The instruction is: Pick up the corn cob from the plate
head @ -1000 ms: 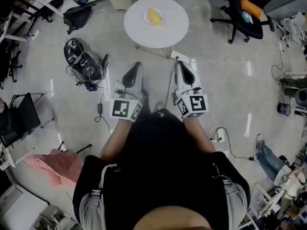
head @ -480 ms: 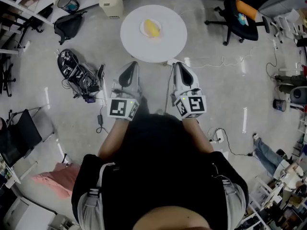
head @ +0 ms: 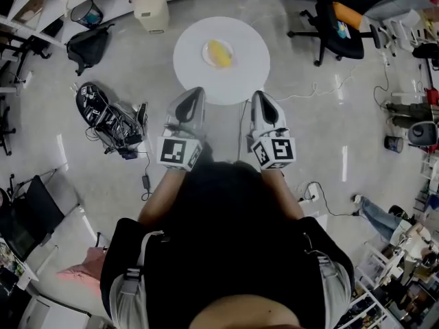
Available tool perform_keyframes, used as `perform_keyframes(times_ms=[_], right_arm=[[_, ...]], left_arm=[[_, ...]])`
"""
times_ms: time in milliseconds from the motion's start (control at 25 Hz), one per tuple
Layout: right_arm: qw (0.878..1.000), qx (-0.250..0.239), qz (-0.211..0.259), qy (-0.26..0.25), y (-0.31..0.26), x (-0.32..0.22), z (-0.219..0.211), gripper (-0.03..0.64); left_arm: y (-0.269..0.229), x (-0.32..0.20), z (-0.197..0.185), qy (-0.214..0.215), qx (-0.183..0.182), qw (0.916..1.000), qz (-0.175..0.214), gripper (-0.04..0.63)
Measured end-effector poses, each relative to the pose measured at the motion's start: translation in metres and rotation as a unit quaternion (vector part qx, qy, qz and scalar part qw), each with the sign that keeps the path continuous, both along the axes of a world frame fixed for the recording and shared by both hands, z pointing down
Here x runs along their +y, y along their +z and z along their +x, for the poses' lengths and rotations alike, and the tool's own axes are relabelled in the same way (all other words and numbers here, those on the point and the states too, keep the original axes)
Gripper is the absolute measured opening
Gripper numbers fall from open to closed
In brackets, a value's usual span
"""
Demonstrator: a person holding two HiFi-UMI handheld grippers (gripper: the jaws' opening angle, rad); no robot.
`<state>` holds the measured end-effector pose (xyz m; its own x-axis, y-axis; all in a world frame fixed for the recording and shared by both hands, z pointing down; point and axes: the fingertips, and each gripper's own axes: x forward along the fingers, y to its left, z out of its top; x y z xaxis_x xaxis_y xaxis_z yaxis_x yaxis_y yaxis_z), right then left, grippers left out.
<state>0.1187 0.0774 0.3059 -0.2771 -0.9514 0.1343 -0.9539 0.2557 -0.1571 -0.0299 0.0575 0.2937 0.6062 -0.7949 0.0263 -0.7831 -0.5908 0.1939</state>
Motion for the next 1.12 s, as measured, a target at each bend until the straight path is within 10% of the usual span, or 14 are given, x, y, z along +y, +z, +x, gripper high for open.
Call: perform_keyframes(times_ms=[1120], right_arm=[[1.000,0.000,-0.028,-0.010,0.032,-0.133,-0.016,0.006]], left_arm=[[0.016,-0.129,-0.007,-0.010,0.006,0.9996,-0.025,0.000]])
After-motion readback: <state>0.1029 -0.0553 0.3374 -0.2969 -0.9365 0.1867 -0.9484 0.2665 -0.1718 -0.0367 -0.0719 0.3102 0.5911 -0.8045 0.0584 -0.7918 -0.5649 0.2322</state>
